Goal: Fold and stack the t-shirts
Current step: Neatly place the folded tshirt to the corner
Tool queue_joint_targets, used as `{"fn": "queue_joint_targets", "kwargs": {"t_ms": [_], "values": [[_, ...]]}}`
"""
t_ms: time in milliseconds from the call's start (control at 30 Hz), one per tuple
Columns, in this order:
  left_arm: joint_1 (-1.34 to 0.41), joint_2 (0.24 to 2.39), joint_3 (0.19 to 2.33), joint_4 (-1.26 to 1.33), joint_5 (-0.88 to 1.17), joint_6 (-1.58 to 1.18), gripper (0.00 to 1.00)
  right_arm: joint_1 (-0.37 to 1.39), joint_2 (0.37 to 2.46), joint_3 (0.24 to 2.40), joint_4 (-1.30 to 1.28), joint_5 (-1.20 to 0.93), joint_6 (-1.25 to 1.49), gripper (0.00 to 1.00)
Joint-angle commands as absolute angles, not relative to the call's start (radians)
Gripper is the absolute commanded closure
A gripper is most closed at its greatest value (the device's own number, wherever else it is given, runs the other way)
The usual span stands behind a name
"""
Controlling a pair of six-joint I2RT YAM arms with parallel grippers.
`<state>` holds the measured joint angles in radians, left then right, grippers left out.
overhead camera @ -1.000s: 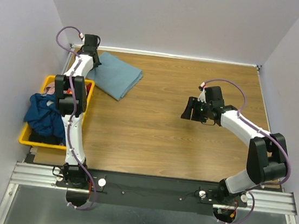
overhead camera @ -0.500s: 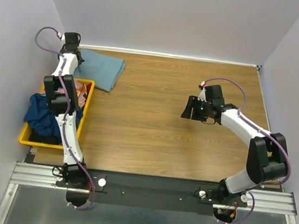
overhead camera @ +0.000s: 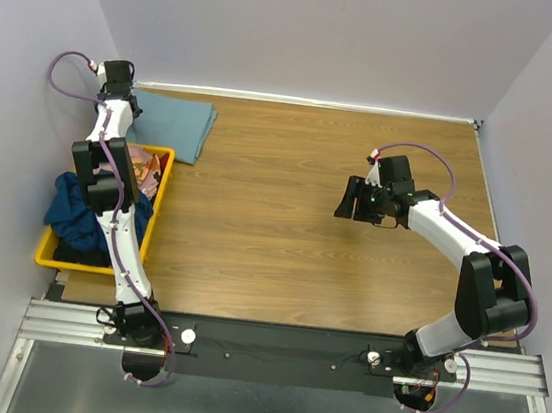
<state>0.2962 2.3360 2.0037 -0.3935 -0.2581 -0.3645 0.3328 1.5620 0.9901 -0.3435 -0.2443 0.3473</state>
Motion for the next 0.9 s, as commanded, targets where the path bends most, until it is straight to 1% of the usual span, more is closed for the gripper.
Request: {"fn": "queue_joint_targets", "kwargs": {"t_ms": [0,33,67,200,233,267,333,400,500,600,633,667,700,733,867], "values": [[0.298,2.287,1.98,-0.35,-0.307,-0.362,0.69,0.336,1.566,1.011,-0.365,-0.255,0.353,0.33],[0.296,2.278,1.973,-0.347,-0.308,-0.365,0.64,0.337,1.566,1.011,-0.365,-0.253,0.351,0.33],[0.296,2.258,1.951,-0.336,-0.31,-0.367,0.53,0.337,1.565,1.008,-0.367,-0.253,0.351,0.33],[0.29,2.203,1.901,-0.321,-0.311,-0.368,0.39,0.337,1.551,1.003,-0.367,-0.262,0.354,0.33],[0.285,2.178,1.89,-0.321,-0.311,-0.368,0.38,0.337,1.548,1.0,-0.367,-0.264,0.354,0.33],[0.279,2.166,1.87,-0.316,-0.313,-0.365,0.35,0.337,1.543,0.997,-0.367,-0.264,0.354,0.33],[0.246,2.14,1.849,-0.301,-0.321,-0.345,0.33,0.337,1.536,0.993,-0.367,-0.261,0.354,0.33],[0.198,2.106,1.818,-0.287,-0.336,-0.327,0.25,0.337,1.529,0.989,-0.367,-0.261,0.356,0.33],[0.149,2.083,1.789,-0.284,-0.342,-0.295,0.23,0.337,1.525,0.983,-0.367,-0.267,0.357,0.34],[0.089,2.088,1.766,-0.304,-0.318,-0.281,0.23,0.337,1.513,0.974,-0.367,-0.262,0.356,0.33],[0.048,2.1,1.763,-0.31,-0.313,-0.266,0.25,0.336,1.508,0.968,-0.367,-0.258,0.353,0.34],[0.026,2.106,1.764,-0.317,-0.314,-0.265,0.25,0.337,1.508,0.968,-0.367,-0.258,0.351,0.33],[0.003,2.115,1.766,-0.333,-0.316,-0.249,0.28,0.337,1.508,0.963,-0.367,-0.255,0.35,0.33],[-0.018,2.124,1.769,-0.34,-0.319,-0.241,0.29,0.336,1.509,0.962,-0.367,-0.255,0.348,0.33],[-0.109,2.193,1.79,-0.37,-0.324,-0.19,0.31,0.337,1.506,0.954,-0.367,-0.255,0.347,0.33]]}}
